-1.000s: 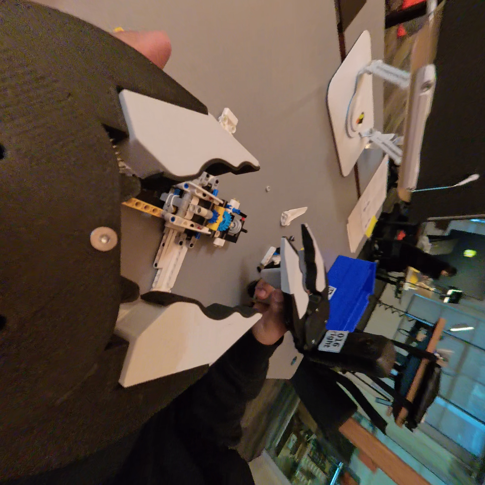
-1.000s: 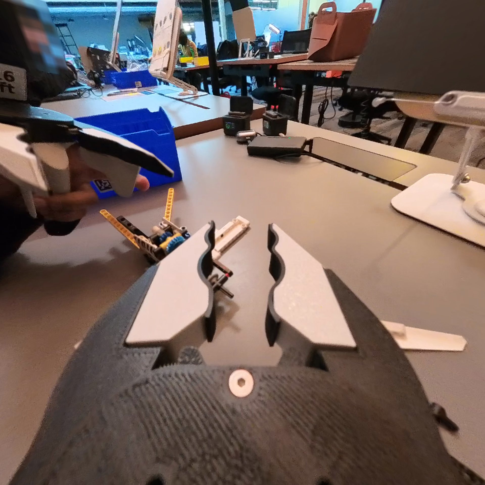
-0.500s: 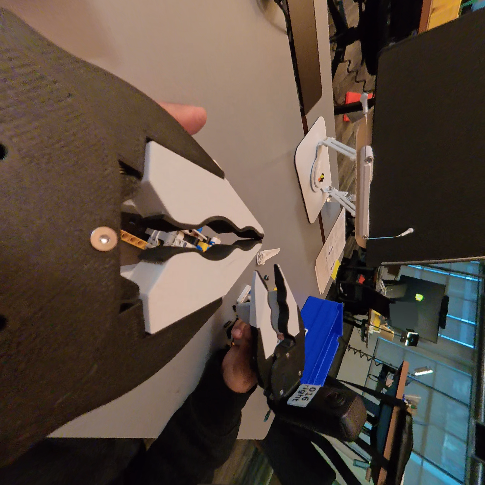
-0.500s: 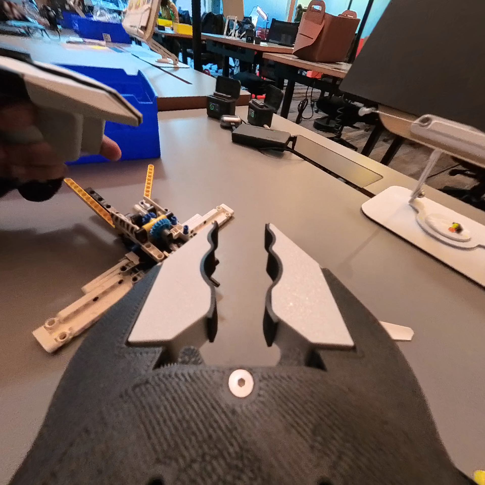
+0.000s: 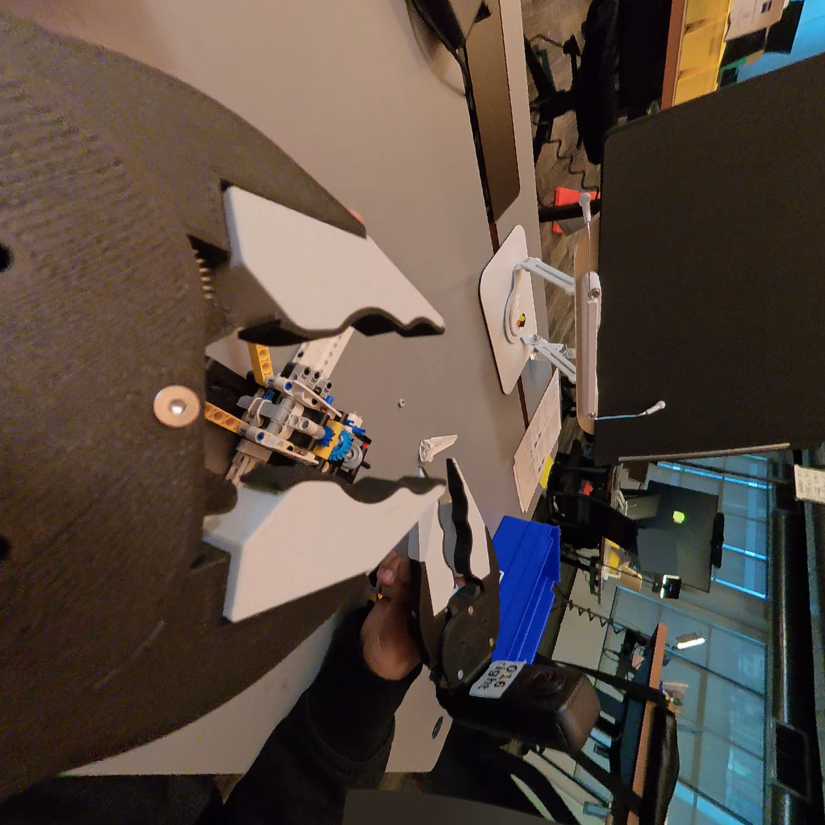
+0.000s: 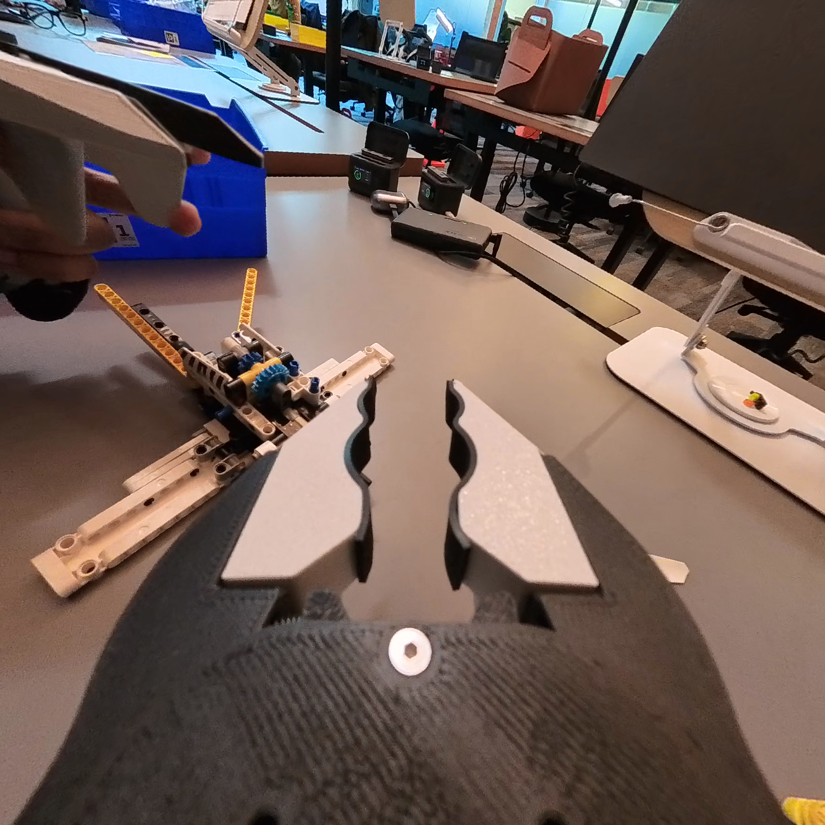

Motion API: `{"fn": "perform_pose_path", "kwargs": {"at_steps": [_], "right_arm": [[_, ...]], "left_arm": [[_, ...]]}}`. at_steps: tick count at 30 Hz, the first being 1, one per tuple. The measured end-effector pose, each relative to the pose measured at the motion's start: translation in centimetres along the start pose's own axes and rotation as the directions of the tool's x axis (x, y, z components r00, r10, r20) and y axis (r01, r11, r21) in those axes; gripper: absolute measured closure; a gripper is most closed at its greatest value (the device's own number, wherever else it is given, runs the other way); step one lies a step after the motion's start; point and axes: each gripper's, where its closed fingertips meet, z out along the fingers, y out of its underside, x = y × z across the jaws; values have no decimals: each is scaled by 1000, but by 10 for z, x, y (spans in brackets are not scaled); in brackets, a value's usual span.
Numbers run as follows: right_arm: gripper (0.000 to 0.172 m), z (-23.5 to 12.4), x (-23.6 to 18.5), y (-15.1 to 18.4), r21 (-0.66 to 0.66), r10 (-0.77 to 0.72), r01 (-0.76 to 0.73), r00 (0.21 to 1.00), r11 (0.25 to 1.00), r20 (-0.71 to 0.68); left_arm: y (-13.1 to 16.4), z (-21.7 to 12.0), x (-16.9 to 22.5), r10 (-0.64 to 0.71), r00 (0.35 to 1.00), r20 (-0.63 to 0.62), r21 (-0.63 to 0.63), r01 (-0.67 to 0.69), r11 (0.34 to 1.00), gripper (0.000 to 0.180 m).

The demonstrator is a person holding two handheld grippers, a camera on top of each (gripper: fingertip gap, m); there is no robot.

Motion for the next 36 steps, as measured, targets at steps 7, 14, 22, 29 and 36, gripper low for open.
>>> {"fn": "perform_pose_path", "kwargs": {"at_steps": [7,14,22,29,36], "right_arm": [[143,0,-1,0,-3,-16,16,1000,1000,-4],[144,0,0,-1,2,-15,15,1000,1000,-8],[161,-12,5,-22,112,-66,73,996,991,-62],[160,-12,7,-20,108,-35,40,998,993,-52],[159,-10,3,-19,111,-13,15,1000,994,-20]], "left_arm": [[5,3,-4,57,997,53,-30,-56,998,98],[3,2,-5,14,999,40,-10,-14,1000,106],[-17,-11,-14,-3,997,76,112,-5,994,137],[-14,-9,-12,-3,998,70,98,-4,995,137],[-8,-6,-7,1,999,34,63,-3,998,136]]}}
